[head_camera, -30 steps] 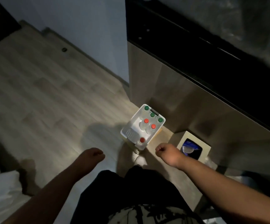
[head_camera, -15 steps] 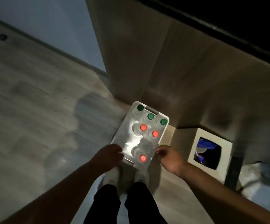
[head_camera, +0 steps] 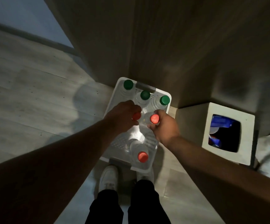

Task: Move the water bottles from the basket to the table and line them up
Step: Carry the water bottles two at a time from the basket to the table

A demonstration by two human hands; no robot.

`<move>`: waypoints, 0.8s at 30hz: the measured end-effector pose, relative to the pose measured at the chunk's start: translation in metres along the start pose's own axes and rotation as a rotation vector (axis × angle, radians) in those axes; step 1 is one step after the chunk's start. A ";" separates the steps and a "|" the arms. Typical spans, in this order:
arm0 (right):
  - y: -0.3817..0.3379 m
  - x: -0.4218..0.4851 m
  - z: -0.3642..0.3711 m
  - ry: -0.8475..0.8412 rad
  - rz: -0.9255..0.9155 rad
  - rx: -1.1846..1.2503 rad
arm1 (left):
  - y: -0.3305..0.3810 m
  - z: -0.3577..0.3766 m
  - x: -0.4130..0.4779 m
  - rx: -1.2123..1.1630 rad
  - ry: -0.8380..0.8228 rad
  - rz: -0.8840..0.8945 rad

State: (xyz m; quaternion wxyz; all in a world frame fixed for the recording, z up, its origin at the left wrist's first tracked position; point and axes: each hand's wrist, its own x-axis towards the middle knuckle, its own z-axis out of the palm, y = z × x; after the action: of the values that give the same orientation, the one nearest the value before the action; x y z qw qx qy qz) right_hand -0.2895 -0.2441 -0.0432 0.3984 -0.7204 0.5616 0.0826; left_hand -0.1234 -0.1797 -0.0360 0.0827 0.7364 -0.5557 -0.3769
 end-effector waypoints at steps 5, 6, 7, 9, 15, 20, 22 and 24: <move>0.002 -0.008 -0.002 0.054 -0.057 0.105 | 0.003 -0.005 -0.006 0.040 0.075 -0.005; 0.000 -0.010 -0.004 0.069 -0.078 0.123 | 0.004 -0.010 -0.010 0.032 0.093 -0.025; -0.003 -0.014 -0.006 0.084 -0.097 0.135 | 0.004 -0.016 -0.016 0.023 0.113 -0.048; -0.012 -0.026 -0.016 0.108 -0.122 0.157 | 0.007 -0.032 -0.030 0.012 0.151 -0.096; -0.054 -0.093 -0.065 0.124 -0.130 0.167 | 0.048 -0.100 -0.113 -0.083 0.198 -0.177; -0.100 -0.177 -0.127 0.089 -0.127 0.159 | 0.081 -0.168 -0.201 -0.138 0.267 -0.190; -0.116 -0.215 -0.152 0.118 -0.108 0.168 | 0.095 -0.195 -0.232 -0.130 0.263 -0.170; -0.129 -0.255 -0.174 0.140 -0.078 0.173 | 0.111 -0.219 -0.263 -0.109 0.253 -0.096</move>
State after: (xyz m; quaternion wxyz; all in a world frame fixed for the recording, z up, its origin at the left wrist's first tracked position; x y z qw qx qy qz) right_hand -0.3240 -0.1641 0.2796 0.4219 -0.7087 0.5645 -0.0322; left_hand -0.0911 -0.0536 0.2998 0.1738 0.7982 -0.4836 -0.3144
